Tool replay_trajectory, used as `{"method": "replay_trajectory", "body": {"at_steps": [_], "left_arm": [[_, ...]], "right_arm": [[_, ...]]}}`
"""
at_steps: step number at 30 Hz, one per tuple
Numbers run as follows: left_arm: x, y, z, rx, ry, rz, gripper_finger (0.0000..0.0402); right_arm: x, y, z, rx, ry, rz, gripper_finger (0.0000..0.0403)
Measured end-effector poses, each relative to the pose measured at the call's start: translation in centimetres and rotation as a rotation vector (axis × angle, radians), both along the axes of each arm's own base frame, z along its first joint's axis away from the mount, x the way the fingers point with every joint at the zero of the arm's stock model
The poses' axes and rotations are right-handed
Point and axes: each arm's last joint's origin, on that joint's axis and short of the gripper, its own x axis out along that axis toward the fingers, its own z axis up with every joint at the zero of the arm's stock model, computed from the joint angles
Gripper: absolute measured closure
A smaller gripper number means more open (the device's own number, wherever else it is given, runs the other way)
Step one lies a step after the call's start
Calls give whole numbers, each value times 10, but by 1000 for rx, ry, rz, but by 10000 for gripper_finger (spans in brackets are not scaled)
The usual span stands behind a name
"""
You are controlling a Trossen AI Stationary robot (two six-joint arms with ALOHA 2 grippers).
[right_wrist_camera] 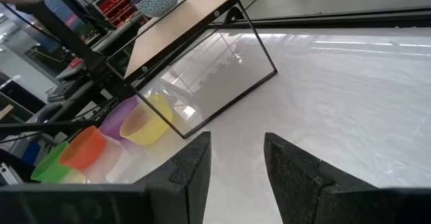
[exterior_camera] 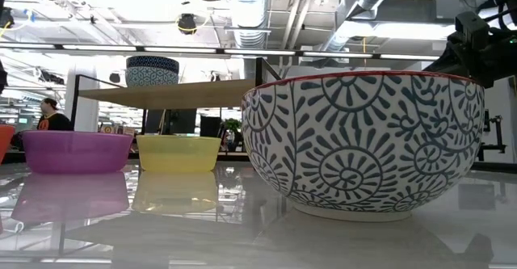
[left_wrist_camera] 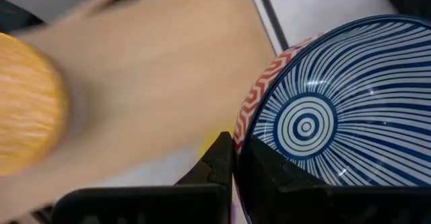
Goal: Place and stack bowls onto a shelf
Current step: Stack the blue patterned bowl on top of the yellow patterned bowl on the shelf
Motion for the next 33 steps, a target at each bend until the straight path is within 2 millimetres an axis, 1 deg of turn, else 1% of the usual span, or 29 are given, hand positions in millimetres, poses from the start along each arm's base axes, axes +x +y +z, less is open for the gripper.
{"method": "replay_trajectory", "body": {"at_steps": [3, 6, 11, 16, 19, 23, 25, 30, 33], "left_arm": [[-18, 24, 9, 35, -21, 72, 398], [-35, 47, 14, 78, -21, 157, 398], [-63, 83, 16, 139, 25, 276, 398], [-91, 109, 16, 166, 63, 375, 398], [-106, 121, 14, 158, 74, 436, 398], [-117, 134, 3, 87, 77, 459, 398], [-119, 138, -4, 43, 73, 454, 398], [-120, 147, -27, -38, 138, 444, 399], [-122, 150, -33, -68, 136, 440, 399]], "right_arm": [[0, 0, 0, 1, 0, 0, 239], [0, 0, 0, 1, 0, 0, 239], [0, 0, 0, 1, 0, 0, 239], [0, 0, 0, 1, 0, 0, 239], [0, 0, 0, 1, 0, 0, 239], [0, 0, 0, 1, 0, 0, 239], [0, 0, 0, 1, 0, 0, 239], [0, 0, 0, 1, 0, 0, 239], [0, 0, 0, 1, 0, 0, 239]]}}
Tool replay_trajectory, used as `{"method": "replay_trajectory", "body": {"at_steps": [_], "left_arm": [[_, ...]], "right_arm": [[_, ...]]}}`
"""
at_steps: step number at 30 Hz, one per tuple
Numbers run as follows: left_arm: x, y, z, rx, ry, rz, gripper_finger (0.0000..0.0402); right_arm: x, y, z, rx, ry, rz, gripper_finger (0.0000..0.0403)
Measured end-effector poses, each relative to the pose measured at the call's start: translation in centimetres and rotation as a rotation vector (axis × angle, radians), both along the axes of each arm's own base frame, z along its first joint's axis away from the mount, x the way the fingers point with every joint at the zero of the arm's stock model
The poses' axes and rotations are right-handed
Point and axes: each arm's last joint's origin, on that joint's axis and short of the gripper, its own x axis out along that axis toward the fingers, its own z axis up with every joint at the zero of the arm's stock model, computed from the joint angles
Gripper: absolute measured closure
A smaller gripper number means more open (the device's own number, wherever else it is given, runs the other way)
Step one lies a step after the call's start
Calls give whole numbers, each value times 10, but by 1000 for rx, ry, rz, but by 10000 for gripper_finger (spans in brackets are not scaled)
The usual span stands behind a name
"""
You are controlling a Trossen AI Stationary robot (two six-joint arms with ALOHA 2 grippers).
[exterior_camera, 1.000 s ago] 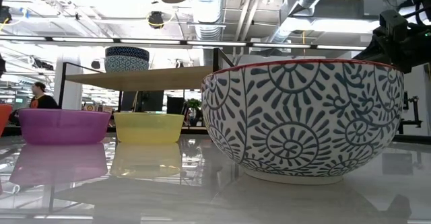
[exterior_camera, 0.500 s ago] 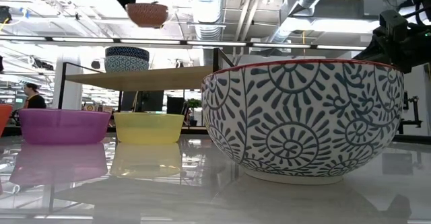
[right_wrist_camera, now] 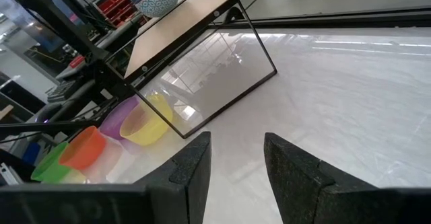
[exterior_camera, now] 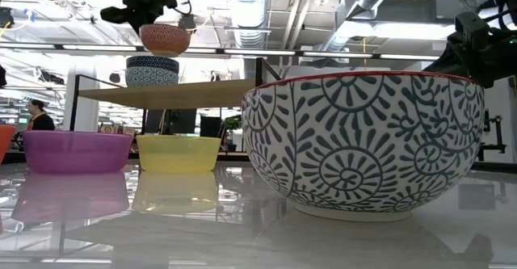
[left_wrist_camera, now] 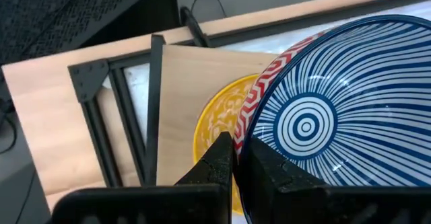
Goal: Place and stack bowls onto a shelf
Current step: Stack the blue patterned bowl on top of the yellow patterned bowl on the shelf
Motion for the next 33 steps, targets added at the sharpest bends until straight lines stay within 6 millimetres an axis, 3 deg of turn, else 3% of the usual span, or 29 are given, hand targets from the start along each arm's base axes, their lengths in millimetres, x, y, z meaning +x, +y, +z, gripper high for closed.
{"method": "replay_trajectory", "body": {"at_steps": [7, 22, 33], "left_arm": [[-16, -4, -3, -15, -10, 28, 400], [-12, 1, -26, -98, 43, 45, 401], [-12, 2, -31, -108, 47, 71, 401]], "right_arm": [[0, 0, 0, -38, 18, 10, 239], [0, -1, -2, -45, 26, -14, 239], [0, -1, -1, -46, 23, -14, 239]]}}
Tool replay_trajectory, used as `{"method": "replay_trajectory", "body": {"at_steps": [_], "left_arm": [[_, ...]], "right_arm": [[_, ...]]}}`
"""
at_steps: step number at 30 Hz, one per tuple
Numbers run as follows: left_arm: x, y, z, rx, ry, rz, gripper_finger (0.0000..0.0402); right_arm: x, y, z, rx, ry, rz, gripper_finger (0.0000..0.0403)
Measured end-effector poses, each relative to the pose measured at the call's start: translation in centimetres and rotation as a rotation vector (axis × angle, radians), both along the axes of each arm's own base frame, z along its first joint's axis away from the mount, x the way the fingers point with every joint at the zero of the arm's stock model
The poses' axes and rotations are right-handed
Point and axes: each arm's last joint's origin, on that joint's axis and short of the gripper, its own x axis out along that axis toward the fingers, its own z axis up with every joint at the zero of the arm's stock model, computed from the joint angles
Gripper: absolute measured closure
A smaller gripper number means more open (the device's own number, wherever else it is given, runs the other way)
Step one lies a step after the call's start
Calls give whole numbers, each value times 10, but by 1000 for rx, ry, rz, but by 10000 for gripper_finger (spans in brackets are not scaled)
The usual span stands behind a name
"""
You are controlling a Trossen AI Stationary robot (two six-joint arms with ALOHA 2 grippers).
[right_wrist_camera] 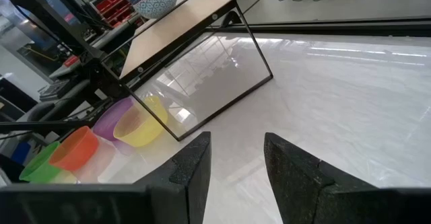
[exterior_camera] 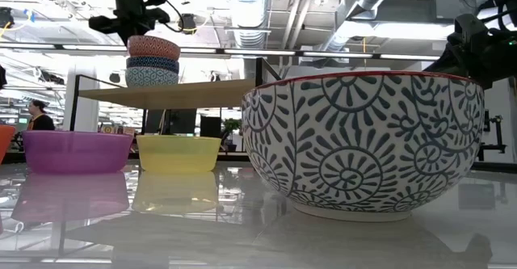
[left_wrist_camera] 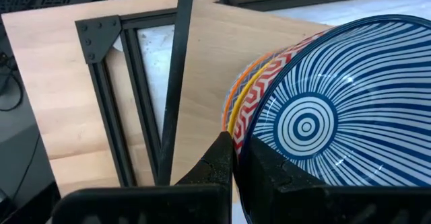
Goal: Place and stack bowls onto a shelf
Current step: Stack the blue patterned bowl on top of the yellow patterned bowl on the shelf
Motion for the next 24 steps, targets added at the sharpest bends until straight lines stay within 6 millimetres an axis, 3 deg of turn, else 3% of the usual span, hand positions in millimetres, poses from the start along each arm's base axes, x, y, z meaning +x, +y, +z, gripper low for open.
{"method": "replay_trajectory", "body": {"at_steps": [13, 24], "left_arm": [[2, 3, -14, -43, 6, 17, 397], [6, 1, -14, -24, 30, 19, 351]], "right_arm": [[0, 0, 1, -7, 0, 2, 239], [0, 0, 1, -8, 0, 2, 239]]}}
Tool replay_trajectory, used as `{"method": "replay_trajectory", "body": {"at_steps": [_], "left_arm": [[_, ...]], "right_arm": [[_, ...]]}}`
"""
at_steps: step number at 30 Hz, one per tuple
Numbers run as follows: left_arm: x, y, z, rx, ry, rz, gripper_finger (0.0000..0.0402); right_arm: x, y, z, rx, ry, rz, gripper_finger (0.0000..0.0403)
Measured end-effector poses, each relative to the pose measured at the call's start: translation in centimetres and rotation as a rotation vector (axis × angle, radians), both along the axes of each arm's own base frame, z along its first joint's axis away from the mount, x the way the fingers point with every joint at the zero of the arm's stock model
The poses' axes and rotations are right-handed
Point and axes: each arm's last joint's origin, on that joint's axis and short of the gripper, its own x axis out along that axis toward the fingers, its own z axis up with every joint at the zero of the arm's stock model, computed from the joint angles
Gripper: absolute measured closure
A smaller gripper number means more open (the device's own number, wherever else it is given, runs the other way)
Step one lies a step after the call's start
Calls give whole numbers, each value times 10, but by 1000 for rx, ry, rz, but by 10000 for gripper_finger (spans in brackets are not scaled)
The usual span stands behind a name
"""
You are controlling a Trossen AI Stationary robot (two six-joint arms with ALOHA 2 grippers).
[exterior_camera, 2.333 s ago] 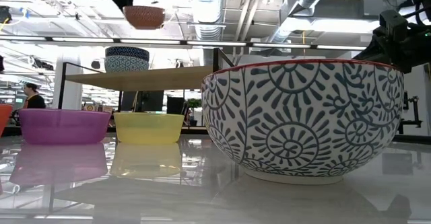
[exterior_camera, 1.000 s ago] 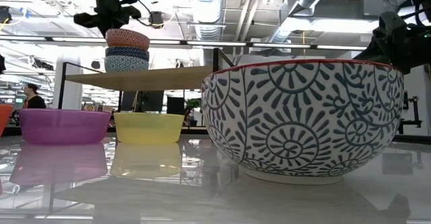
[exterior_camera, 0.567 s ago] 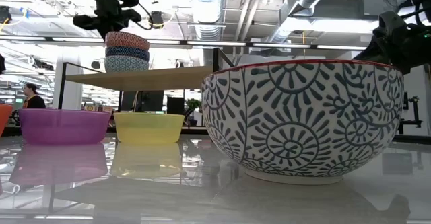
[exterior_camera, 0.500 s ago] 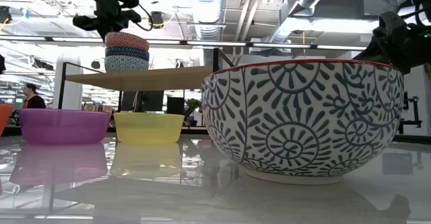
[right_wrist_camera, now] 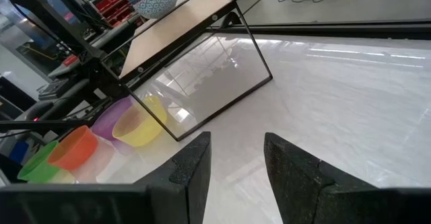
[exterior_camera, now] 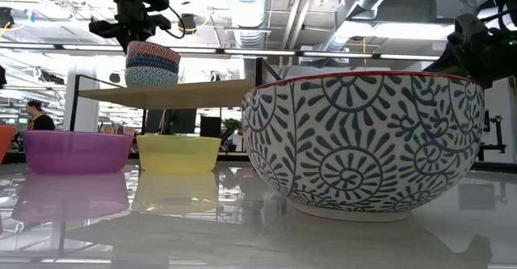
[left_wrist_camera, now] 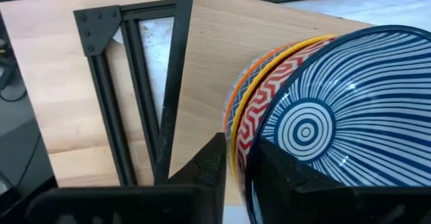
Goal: Place and stack bowls onto a shelf
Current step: Stack the blue patterned bowl on top of the yellow patterned bowl on the shelf, then stack the red patterned bowl on top of the blue patterned bowl on the shelf
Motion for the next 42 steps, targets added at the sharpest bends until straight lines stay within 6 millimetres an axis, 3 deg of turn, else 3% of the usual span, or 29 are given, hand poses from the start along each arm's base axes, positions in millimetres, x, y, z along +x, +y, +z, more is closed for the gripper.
{"method": "replay_trajectory", "body": {"at_steps": [10, 21, 26, 32, 36, 42], "left_arm": [[2, -2, 7, 40, -17, -23, 276], [-7, -19, 43, 197, -57, -60, 227], [-15, -40, 66, 280, -124, -87, 227], [-17, -80, 86, 292, -356, -169, 227], [-4, -104, 95, 312, -449, -267, 227], [34, -136, 100, 281, -543, -396, 226]], "right_arm": [[0, 0, 0, 0, 0, 0, 239], [0, 0, 0, 0, -1, 0, 239], [0, 0, 0, 1, -1, 0, 239], [0, 0, 0, 1, -1, 0, 239], [0, 0, 0, 1, -1, 0, 239], [0, 0, 0, 1, -1, 0, 239]]}}
